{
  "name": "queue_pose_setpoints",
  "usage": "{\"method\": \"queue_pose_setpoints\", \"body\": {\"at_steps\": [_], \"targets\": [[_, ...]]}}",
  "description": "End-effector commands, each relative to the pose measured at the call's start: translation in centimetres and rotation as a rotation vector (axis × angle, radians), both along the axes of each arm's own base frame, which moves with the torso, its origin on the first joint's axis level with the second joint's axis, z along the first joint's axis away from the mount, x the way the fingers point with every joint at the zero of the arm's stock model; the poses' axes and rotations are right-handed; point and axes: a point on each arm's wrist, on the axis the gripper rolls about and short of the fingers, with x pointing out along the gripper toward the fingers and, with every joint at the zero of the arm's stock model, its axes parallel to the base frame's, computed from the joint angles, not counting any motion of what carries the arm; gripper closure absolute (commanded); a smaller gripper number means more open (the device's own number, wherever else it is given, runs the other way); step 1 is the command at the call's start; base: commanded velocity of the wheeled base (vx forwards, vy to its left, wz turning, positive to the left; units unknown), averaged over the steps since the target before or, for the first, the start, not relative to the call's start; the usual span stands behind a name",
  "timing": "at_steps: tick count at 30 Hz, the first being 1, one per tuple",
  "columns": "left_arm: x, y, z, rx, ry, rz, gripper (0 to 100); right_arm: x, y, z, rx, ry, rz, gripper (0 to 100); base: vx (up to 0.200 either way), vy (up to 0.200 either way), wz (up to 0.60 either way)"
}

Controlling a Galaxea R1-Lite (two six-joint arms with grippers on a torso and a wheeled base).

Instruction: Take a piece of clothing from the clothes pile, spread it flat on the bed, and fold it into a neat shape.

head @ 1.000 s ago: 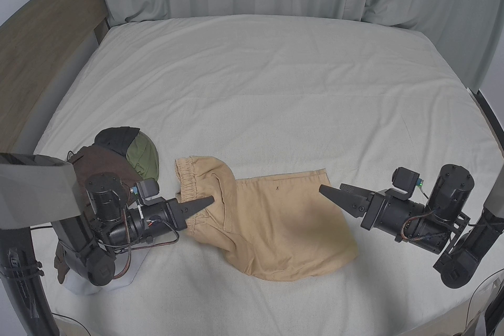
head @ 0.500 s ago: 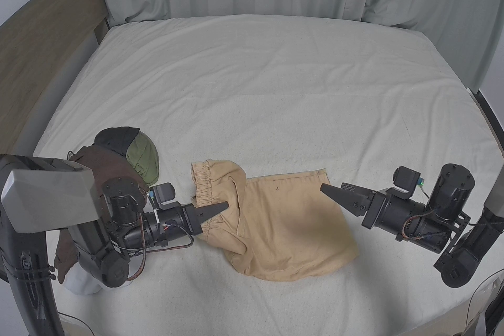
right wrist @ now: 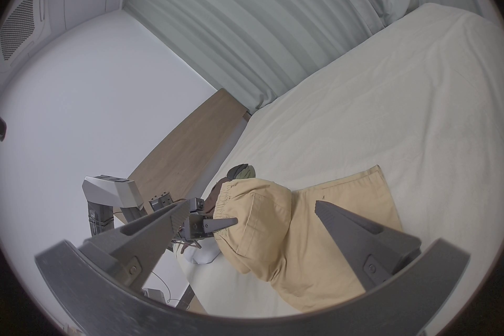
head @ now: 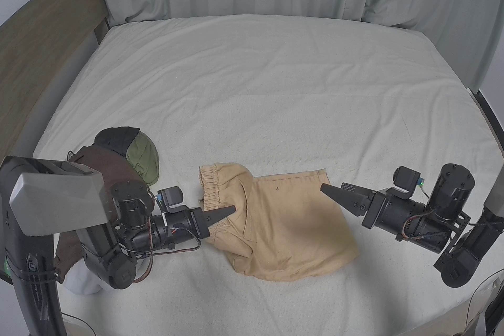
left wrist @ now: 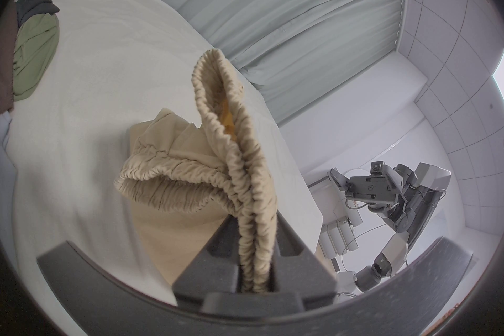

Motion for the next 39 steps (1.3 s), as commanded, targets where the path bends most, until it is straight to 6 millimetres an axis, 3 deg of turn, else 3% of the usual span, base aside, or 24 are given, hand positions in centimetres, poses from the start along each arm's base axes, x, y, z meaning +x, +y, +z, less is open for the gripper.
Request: {"method": "queue_pose_setpoints", "body": {"at_steps": [1,12,31,39], "targets": [[-0.1,-0.6,0.0,-0.003,-0.001,-0.015,100,0.0,0.0,0.0,0.000,0.002,0.001,0,0.000,0.000,0.00],[0.6,-2.9,-1.0,-0.015,-0.003,-0.033,100,0.2,-0.3,0.0,0.002,-0.002,-0.010,0,0.000,0.000,0.00],[0.1,-6.4,-0.2,-0.118,0.071,-0.079,100,0.3,-0.4,0.1,0.003,-0.005,-0.015,0,0.000,0.000,0.00],[0.6,-8.0,-0.7,-0.129,0.056,-0.086,100,0.6,-0.8,0.2,0.005,-0.009,-0.032,0,0.000,0.000,0.00]]}}
